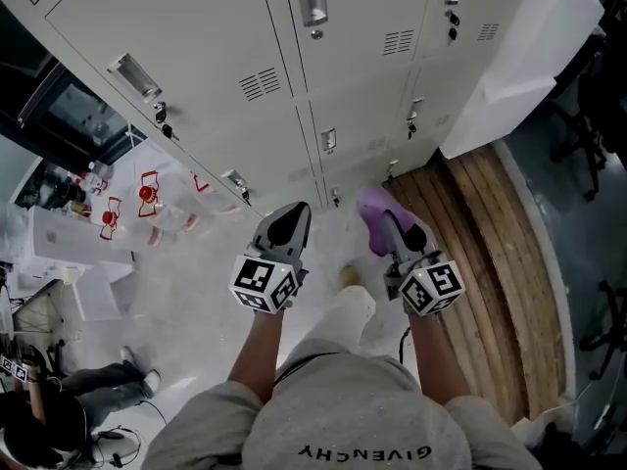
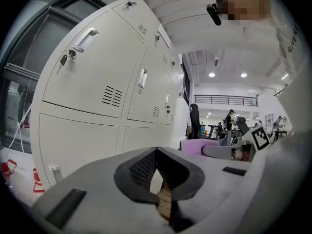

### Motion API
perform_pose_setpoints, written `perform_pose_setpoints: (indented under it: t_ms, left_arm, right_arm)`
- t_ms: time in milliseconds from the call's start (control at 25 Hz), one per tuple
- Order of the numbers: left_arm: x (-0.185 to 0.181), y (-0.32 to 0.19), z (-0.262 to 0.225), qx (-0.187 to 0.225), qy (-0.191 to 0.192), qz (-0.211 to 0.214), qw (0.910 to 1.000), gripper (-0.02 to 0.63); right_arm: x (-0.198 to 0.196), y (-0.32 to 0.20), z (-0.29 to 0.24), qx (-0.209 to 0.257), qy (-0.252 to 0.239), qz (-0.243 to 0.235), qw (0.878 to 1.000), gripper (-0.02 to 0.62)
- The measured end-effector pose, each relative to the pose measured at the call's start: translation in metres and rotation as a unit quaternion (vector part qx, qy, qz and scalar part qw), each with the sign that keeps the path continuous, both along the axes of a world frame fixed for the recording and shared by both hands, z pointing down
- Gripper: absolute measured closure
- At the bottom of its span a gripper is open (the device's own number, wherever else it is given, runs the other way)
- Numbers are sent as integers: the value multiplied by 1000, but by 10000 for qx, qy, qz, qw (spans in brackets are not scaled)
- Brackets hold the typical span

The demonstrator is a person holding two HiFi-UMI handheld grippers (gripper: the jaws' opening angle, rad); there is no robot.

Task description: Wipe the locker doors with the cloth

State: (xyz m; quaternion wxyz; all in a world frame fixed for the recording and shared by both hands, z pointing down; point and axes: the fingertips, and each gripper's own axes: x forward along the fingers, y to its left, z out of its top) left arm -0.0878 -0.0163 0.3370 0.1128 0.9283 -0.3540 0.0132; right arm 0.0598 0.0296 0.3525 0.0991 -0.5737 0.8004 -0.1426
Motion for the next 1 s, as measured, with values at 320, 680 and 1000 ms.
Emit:
perform_pose_setpoints:
  t_ms: [320, 680, 1000]
  left_arm:
    - [1, -57, 11, -43, 190, -724, 9972, 607]
    - [14, -105, 30, -229, 195, -1080, 9937, 607]
    - [38, -119, 32, -207, 183, -979, 9948, 607]
  right_arm:
    - [1, -73, 2, 90, 247, -558, 9981, 543]
    - [-6, -134, -1, 191, 367, -1299, 9907, 543]
    - [-31, -159, -18, 699, 550, -1941, 9769, 543]
